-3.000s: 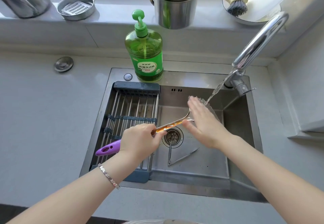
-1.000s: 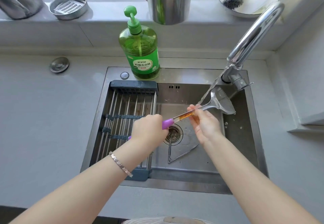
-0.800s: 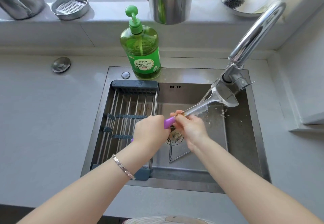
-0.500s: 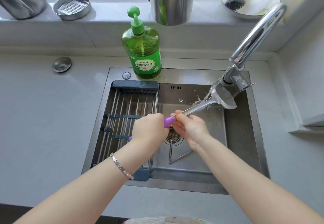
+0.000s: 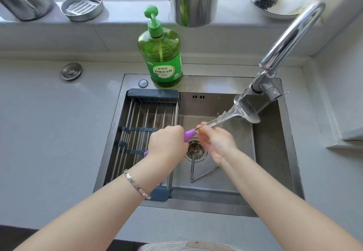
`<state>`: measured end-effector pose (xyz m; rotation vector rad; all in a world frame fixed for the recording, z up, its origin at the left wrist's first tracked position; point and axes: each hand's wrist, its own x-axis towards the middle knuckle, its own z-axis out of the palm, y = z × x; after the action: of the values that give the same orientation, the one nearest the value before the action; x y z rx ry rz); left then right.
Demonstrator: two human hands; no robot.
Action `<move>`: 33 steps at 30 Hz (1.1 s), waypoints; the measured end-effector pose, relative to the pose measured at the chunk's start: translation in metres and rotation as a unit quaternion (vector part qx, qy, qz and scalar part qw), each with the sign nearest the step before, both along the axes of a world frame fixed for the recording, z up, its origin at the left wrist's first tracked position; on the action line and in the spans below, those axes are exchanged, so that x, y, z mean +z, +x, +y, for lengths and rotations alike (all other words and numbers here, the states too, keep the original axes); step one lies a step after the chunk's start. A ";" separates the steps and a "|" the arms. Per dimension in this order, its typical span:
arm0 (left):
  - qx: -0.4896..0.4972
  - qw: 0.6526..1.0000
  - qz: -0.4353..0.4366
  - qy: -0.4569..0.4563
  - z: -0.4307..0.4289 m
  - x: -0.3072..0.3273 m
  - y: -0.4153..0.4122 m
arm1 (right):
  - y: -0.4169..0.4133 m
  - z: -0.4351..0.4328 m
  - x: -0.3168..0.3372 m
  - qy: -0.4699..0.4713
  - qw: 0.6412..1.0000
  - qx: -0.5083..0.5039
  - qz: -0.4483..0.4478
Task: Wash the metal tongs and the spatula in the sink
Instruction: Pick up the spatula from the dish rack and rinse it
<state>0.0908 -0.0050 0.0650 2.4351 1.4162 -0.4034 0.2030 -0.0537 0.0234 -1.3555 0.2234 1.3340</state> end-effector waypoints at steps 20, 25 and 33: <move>-0.045 0.998 0.045 0.011 -0.002 0.005 0.008 | 0.003 -0.003 -0.006 -0.035 0.999 0.036 -0.002; -0.023 0.999 0.030 -0.013 0.005 0.002 -0.001 | 0.031 -0.002 -0.009 -0.043 0.999 -0.026 0.015; 0.014 0.969 -0.044 -0.243 0.005 0.000 -0.017 | 0.048 -0.013 -0.014 -0.031 0.990 -0.127 0.055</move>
<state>0.0738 0.0003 0.0652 2.0088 1.1492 -0.5533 0.2507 -0.0662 0.0094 -1.2597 0.4998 1.1947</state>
